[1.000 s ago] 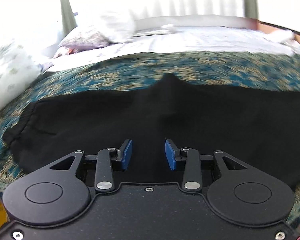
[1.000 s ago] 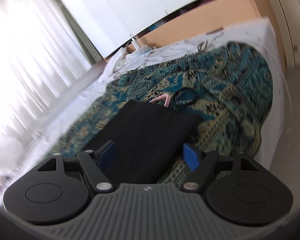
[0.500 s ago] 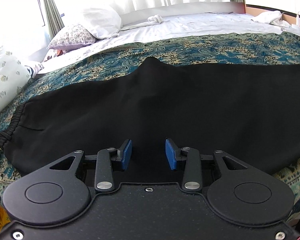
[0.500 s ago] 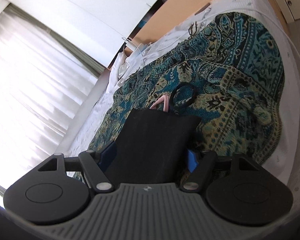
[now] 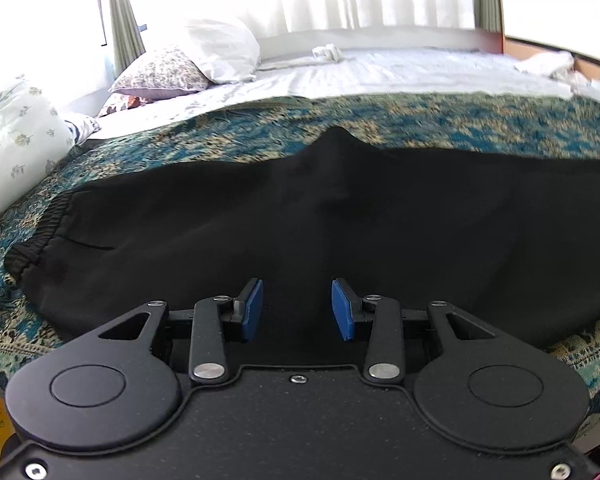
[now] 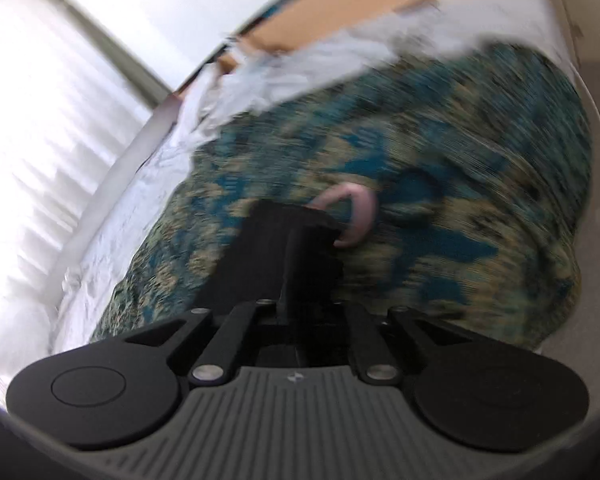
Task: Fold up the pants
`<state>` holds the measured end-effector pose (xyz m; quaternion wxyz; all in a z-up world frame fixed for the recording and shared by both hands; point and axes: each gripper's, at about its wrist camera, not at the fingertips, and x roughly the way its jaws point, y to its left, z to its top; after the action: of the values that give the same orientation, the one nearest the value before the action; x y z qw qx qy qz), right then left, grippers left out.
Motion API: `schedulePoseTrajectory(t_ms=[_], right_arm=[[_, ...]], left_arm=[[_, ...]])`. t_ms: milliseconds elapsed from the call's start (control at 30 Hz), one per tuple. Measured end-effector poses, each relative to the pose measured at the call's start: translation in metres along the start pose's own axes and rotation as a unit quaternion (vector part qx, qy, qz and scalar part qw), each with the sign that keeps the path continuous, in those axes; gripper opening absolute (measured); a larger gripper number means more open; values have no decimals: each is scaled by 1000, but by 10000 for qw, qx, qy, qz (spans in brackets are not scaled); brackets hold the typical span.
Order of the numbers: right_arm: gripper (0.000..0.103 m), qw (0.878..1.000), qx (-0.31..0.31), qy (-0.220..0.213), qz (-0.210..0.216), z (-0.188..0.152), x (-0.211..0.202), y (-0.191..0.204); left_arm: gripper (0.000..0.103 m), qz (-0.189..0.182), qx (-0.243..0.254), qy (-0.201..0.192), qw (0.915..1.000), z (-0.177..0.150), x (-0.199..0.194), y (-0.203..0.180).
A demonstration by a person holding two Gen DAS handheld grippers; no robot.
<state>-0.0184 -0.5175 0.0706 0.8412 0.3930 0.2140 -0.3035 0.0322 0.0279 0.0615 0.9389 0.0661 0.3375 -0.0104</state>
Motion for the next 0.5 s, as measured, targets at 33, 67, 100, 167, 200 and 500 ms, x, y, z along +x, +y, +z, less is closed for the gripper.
schedulePoseTrajectory(t_ms=[33,67,100,167,200,500], right_arm=[[9,9997,-236,-29,75,-3,-2,21],[9,9988,-444,-15,193,-6,-3,42],[9,9973,-653,30,327,-12,-3,65],[8,9908,-1189,229,609,-33,0,118],[8,9838,-1554,415,787,-53,3,147],[8,8483,-4056,2426,2386,-278,-14,271]], left_arm=[[37,-23,-93,-28,9999,0,-2,6],[37,-45,-197,-44,9998,0,-3,11],[37,-77,-335,-59,9994,0,-4,17],[37,-127,-635,-74,9979,0,-5,29],[37,-158,-790,-78,9967,-1,-6,35],[37,-212,-1383,-6,9902,-17,-5,75]])
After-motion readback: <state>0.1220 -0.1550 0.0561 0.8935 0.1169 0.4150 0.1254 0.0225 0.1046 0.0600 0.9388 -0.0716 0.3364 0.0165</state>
